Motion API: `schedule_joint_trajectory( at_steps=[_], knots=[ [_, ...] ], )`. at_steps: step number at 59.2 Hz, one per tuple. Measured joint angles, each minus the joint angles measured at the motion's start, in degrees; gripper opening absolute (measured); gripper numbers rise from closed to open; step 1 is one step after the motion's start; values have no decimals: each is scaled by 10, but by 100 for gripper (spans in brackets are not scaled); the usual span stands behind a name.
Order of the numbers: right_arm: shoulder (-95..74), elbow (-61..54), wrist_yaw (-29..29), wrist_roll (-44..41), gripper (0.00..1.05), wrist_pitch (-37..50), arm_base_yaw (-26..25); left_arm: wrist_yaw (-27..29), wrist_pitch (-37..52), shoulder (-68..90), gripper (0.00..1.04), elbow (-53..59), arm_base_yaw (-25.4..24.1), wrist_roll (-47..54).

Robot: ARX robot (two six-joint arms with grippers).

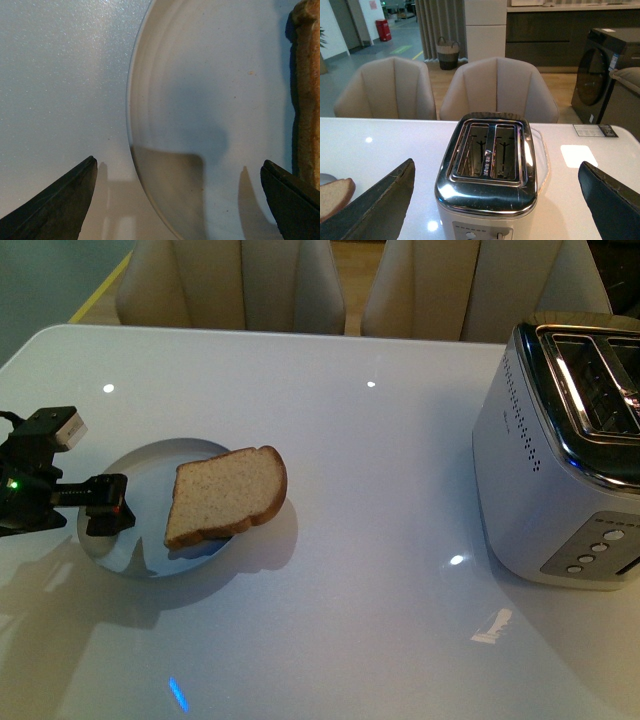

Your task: Left arm holds plate, right arm toasts bread

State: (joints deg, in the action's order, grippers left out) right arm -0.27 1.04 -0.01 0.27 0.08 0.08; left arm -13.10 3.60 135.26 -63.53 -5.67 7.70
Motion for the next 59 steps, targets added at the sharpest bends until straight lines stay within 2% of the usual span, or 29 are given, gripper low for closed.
schedule_joint_trajectory(
  at_steps=[19,27,37,47,51,59],
  knots=[
    [0,0,0,0,96,0,0,16,-68,38,96,-77,16,-3],
    [0,0,0,0,96,0,0,27,-87,48,75,-97,22,-2],
    [0,0,0,0,96,0,0,21,-87,52,37,-102,18,-12],
    [0,0,0,0,96,0,0,-3,-59,52,10,-92,9,-61],
    [0,0,0,0,96,0,0,-21,-42,46,3,-83,2,-84],
    [0,0,0,0,96,0,0,-41,-6,32,3,-47,-7,-125]
  ],
)
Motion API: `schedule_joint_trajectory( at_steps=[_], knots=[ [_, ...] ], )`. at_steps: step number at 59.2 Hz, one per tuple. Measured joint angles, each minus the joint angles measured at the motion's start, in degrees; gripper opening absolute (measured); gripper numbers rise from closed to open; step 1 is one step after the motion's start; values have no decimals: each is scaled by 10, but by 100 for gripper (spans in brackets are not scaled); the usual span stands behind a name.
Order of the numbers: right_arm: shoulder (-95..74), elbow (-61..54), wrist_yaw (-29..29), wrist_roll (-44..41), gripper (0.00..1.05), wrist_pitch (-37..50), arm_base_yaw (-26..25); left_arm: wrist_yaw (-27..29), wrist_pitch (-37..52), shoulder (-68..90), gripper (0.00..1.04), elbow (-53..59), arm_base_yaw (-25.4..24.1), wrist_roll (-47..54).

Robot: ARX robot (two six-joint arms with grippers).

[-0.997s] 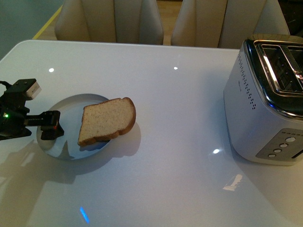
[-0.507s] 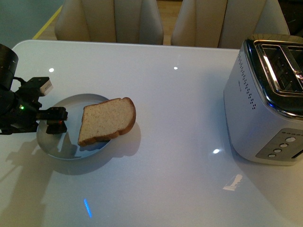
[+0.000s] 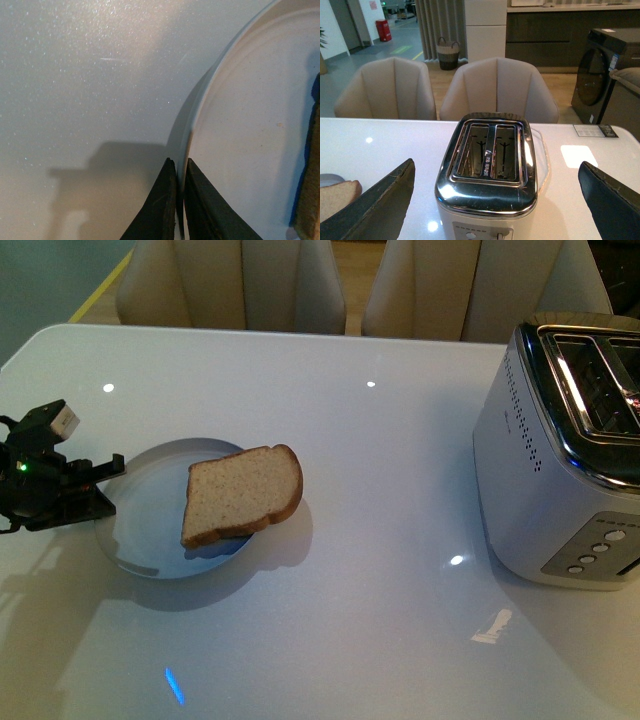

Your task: Left arm holds plate, right arm toasts bread

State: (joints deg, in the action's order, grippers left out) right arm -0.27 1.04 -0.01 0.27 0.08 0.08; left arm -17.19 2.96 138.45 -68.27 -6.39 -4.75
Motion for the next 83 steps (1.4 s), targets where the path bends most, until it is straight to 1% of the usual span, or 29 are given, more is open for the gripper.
schedule_joint_trajectory(
  at_steps=[17,30,35,42,49,60,65,68,83],
  knots=[
    [0,0,0,0,96,0,0,-19,58,-80,3,90,-7,-84],
    [0,0,0,0,96,0,0,-40,64,-181,3,145,-6,-129],
    [0,0,0,0,96,0,0,-50,62,-243,3,162,5,-156],
    [0,0,0,0,96,0,0,-48,48,-287,3,163,20,-178],
    [0,0,0,0,96,0,0,-27,24,-330,3,162,50,-209],
    [0,0,0,0,96,0,0,-7,2,-379,3,146,119,-265],
    [0,0,0,0,96,0,0,7,-15,-405,3,118,174,-297],
    [0,0,0,0,96,0,0,9,-21,-410,3,109,192,-307],
    [0,0,0,0,96,0,0,21,-31,-416,3,100,268,-351]
  ],
)
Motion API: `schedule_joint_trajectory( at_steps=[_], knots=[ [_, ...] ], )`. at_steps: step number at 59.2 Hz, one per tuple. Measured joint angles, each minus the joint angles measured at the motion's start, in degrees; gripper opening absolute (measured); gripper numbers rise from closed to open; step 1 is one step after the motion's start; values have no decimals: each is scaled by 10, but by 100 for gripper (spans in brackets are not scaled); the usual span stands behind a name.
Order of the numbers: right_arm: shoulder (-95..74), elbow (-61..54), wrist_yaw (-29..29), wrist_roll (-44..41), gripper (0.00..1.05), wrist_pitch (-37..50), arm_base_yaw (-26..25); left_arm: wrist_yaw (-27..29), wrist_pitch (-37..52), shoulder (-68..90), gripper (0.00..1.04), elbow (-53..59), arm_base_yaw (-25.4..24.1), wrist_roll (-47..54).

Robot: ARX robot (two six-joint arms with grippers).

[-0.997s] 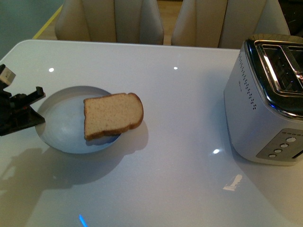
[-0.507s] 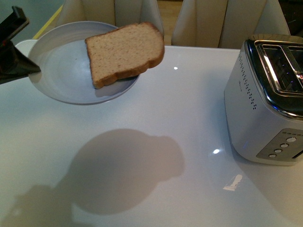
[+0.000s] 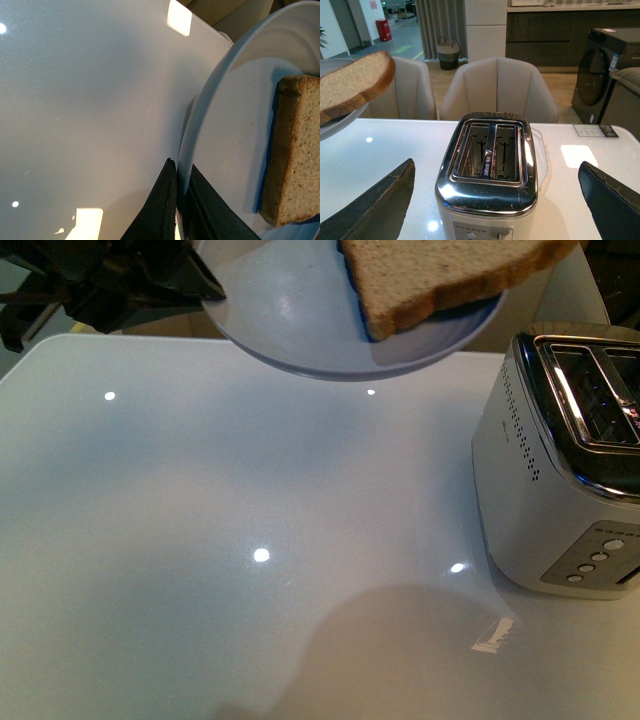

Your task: Left arm holds plate, right arm toasts bread

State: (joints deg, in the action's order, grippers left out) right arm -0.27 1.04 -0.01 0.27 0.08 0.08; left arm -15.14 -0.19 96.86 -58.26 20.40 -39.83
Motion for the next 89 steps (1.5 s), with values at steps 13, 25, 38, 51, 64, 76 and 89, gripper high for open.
schedule_joint_trajectory(
  at_steps=[13,25,38,51,64,76,89],
  knots=[
    [0,0,0,0,96,0,0,2,-9,-5,3,0,21,0],
    [0,0,0,0,96,0,0,4,-9,-6,3,0,21,0],
    [-152,79,12,45,96,-202,-4,3,-9,-7,3,0,21,0],
    [-262,124,104,85,96,-79,-54,4,-9,-7,3,0,21,0],
    [-446,197,141,245,96,103,-38,5,-9,-7,3,0,21,0],
    [-605,243,100,314,96,212,50,5,-9,-7,3,0,21,0],
    [-737,303,72,323,96,247,106,5,-9,-7,3,0,21,0]
  ],
)
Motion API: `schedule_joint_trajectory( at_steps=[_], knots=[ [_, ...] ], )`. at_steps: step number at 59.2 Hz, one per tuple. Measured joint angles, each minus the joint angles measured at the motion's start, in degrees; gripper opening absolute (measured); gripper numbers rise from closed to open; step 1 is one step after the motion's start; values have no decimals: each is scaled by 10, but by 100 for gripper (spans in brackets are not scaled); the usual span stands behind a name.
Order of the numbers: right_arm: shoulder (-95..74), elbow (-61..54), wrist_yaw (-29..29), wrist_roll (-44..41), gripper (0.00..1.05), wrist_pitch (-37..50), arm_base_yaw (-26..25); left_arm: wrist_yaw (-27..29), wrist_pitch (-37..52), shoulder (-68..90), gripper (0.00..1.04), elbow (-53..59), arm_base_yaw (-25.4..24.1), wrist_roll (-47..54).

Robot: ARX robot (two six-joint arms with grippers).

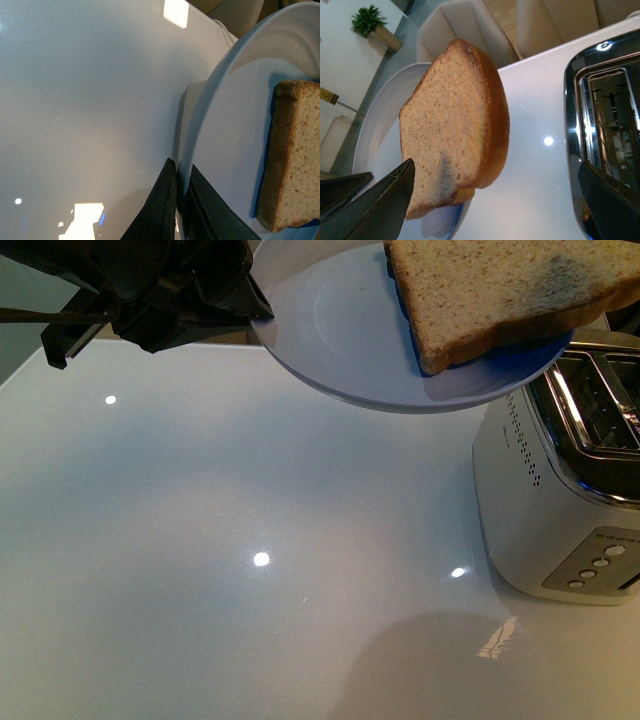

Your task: Left arm holds plate, right arm toasts bread

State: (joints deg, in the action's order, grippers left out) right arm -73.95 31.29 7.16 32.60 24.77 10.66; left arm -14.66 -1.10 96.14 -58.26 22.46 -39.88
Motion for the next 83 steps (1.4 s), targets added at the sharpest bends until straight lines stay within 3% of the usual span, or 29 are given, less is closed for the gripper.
schedule_joint_trajectory(
  at_steps=[11,14,26,44,58,73,83],
  knots=[
    [-59,40,-10,7,94,12,16,0,0,0,3,0,0,0],
    [-73,50,-13,7,82,12,21,0,0,0,3,0,0,0],
    [-86,61,-15,9,50,19,34,0,0,0,3,0,0,0],
    [-40,64,-15,-8,7,17,38,1,0,0,3,0,0,0],
    [39,73,-22,-34,4,-8,12,-1,0,0,3,0,0,0],
    [71,110,-156,-155,4,-42,-34,-1,0,0,3,0,0,0],
    [45,104,-216,-224,4,-20,-31,-2,0,0,3,0,0,0]
  ],
)
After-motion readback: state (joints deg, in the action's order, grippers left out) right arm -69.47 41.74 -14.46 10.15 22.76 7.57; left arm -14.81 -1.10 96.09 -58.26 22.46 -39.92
